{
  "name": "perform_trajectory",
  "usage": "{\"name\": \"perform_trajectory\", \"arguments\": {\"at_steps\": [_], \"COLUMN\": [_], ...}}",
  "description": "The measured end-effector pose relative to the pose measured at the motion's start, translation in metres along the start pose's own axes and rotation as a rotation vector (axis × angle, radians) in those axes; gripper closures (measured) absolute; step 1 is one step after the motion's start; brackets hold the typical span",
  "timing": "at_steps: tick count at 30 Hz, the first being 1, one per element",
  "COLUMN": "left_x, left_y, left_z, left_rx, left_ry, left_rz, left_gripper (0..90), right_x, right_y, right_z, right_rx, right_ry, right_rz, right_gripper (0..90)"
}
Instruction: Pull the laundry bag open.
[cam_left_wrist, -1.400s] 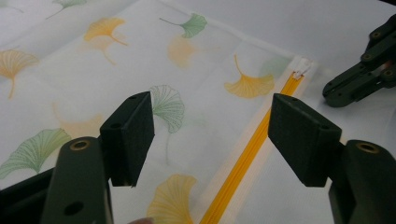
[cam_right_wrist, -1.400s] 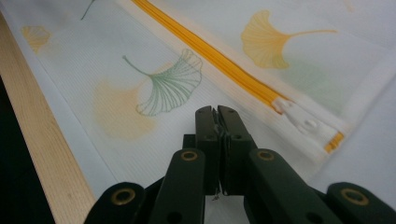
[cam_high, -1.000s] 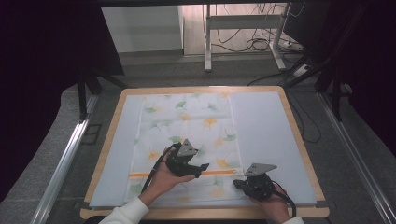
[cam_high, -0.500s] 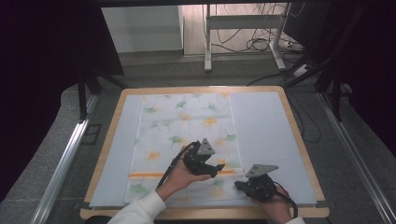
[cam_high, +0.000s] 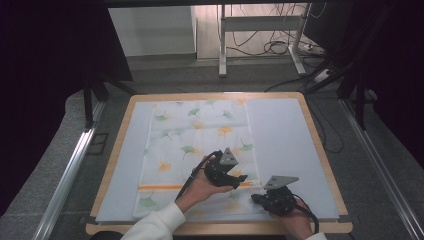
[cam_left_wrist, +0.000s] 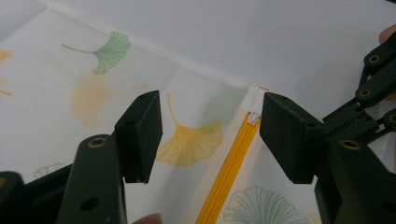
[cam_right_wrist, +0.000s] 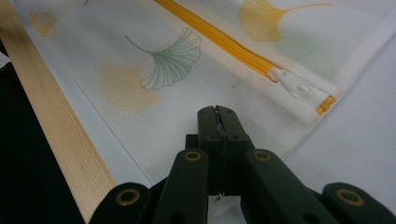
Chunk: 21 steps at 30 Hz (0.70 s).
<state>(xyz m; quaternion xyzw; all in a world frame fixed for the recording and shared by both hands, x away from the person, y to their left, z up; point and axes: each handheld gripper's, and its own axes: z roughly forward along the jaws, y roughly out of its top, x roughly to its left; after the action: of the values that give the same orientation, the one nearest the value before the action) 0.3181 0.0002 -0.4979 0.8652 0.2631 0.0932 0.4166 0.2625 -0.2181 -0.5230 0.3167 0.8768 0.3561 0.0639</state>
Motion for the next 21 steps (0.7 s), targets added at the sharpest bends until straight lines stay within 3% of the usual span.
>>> {"name": "perform_trajectory", "arguments": {"at_steps": [9,13,15,17,19,20,21], "left_x": [-0.006,-0.009,-0.009,-0.011,-0.011,-0.013,-0.012], "left_y": [0.004,0.006,0.008,0.01,0.011,0.011,0.012], "left_z": [0.018,0.026,0.028,0.032,0.033,0.034,0.035], "left_rx": [0.03,0.052,0.086,0.071,0.089,0.079,0.099], "left_ry": [-0.044,-0.047,-0.047,-0.057,-0.059,-0.062,-0.063], "left_rz": [0.006,0.026,0.064,0.04,0.06,0.044,0.066], "left_gripper": [46.5,48.8,49.5,50.3,51.0,51.4,51.6], "right_x": [0.001,0.0,0.0,0.0,0.0,0.0,0.0], "right_y": [0.0,0.0,0.0,0.0,0.0,0.0,0.0], "right_z": [0.0,0.0,0.0,0.0,0.0,0.0,-0.001], "right_rx": [0.003,0.003,0.003,0.003,0.004,0.004,0.005], "right_ry": [-0.01,-0.006,-0.006,-0.004,-0.005,-0.006,-0.006], "right_rz": [-0.013,-0.011,-0.01,-0.01,-0.01,-0.01,-0.011], "right_gripper": [89.3,89.2,89.3,89.2,89.3,89.2,89.2]}}
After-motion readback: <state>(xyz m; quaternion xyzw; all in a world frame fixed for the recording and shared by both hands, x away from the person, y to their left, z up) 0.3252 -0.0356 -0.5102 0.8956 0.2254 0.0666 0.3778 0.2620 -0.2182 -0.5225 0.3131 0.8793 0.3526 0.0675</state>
